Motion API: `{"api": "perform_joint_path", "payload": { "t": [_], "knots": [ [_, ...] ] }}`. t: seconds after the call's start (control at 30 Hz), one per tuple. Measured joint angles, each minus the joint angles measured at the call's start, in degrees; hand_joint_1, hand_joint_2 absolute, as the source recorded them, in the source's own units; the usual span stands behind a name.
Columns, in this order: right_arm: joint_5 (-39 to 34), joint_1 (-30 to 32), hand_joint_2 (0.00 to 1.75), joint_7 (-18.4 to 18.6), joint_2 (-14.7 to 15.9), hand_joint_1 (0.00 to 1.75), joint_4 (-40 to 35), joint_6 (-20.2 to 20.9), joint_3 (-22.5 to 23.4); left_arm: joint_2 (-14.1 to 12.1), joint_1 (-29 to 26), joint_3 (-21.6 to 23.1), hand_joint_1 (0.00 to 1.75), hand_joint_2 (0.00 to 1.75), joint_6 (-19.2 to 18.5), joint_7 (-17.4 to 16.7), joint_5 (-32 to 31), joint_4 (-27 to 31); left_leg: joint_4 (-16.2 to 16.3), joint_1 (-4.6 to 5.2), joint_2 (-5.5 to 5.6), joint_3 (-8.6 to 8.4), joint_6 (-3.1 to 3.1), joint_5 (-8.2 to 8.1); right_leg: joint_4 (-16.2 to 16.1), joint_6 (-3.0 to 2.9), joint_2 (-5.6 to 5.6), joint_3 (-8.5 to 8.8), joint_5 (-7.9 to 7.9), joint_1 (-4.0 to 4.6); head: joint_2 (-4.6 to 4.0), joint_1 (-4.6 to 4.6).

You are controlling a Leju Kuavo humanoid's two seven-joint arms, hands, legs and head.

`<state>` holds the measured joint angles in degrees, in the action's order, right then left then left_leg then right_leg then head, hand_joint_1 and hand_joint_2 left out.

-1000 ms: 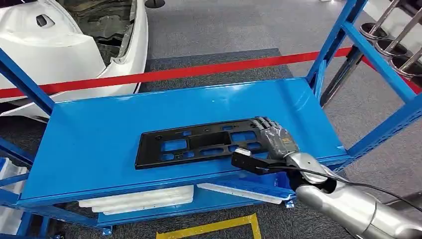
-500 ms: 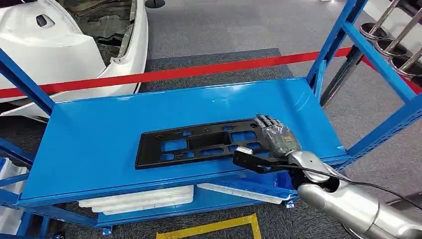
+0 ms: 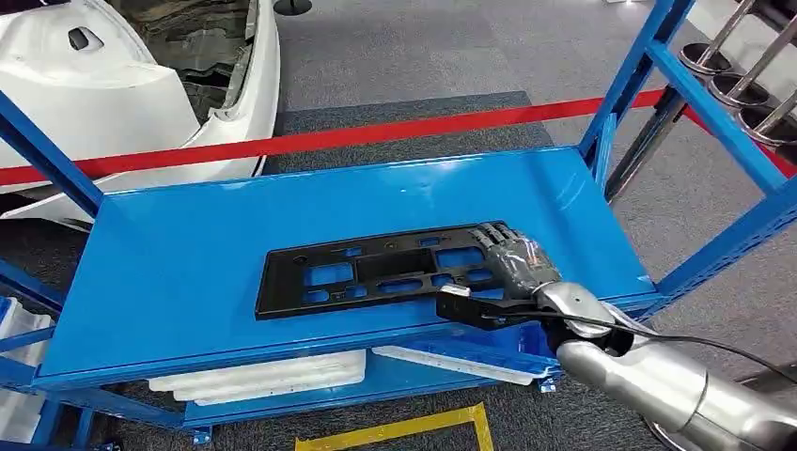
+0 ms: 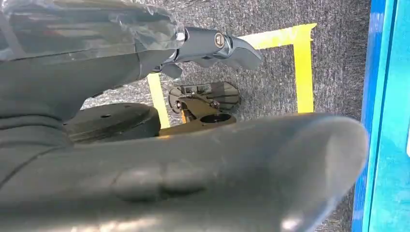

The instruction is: Take the parts from the cabinet and place them on the table.

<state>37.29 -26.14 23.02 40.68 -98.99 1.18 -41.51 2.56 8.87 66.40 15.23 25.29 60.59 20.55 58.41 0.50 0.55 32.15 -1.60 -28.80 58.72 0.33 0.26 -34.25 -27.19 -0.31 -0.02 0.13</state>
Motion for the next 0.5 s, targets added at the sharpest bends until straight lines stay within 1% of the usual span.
{"api": "perform_joint_path", "payload": {
  "t": [0.27,0.5],
  "knots": [
    [0.31,-2.02,1.75,-0.11,-0.72,0.0,2.1,0.68,-2.03,0.0,-0.01,0.0,0.0,0.0,0.02,0.0,0.07,0.0,-0.01,0.0,0.01,0.0,0.0,0.0,0.0,0.0,0.0,0.01,0.0,0.0,0.0,0.0],
    [0.83,-2.85,1.75,0.2,-1.22,0.0,4.24,0.3,-3.67,0.0,0.0,0.0,0.0,0.0,0.02,0.0,0.02,0.0,-0.01,0.0,0.01,-0.01,0.0,0.0,0.0,0.0,-0.01,0.02,0.0,0.0,0.0,0.0]
  ]
}}
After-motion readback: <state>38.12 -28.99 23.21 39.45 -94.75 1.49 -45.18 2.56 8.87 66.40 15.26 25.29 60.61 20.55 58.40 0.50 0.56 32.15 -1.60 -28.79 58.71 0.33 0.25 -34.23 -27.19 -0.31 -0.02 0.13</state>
